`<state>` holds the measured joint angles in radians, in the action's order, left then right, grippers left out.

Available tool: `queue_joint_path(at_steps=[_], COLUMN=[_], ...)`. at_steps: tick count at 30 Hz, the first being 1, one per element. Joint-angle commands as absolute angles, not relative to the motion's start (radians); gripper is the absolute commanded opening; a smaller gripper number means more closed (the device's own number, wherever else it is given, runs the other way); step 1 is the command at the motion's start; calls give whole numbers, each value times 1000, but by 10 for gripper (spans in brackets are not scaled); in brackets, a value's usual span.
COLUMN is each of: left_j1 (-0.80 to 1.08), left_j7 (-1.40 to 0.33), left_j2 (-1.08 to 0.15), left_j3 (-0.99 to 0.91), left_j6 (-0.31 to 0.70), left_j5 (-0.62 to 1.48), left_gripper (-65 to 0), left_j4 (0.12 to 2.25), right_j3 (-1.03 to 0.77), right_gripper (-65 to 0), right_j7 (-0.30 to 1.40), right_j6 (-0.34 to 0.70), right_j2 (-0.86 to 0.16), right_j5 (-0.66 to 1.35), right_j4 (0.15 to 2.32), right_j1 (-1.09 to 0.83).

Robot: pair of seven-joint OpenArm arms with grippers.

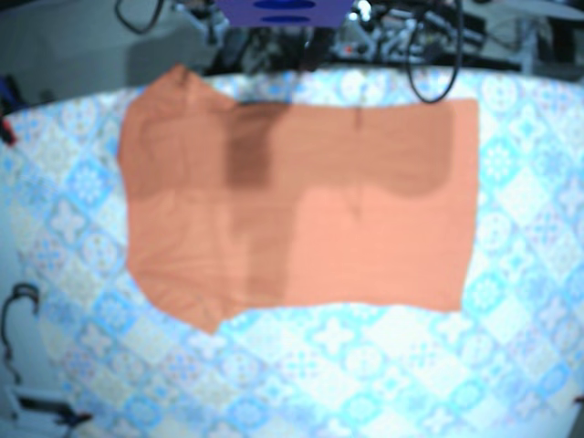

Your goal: Fold the T-shirt properly

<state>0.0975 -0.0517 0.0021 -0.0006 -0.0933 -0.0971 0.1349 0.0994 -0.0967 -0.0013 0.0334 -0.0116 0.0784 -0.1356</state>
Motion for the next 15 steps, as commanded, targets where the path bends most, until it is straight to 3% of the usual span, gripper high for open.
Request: queue_joint_path(at_steps=[1, 15], left_j1=[99, 102], left_j7=[-50, -48], left_j2=[1, 1], left_j3=[-2, 7], left_j6=[-96, -96], left_j5=[-93, -102], left_gripper=[-574, -567], left_j4=[137, 137], right_j3=[99, 101], right_gripper=[-444, -443], right_j7=[-104, -107], right_j6=[-1, -1], right_j2=[35, 35], right_j5=[-5, -5], right_j4=[77, 77], right_j1=[-139, -140])
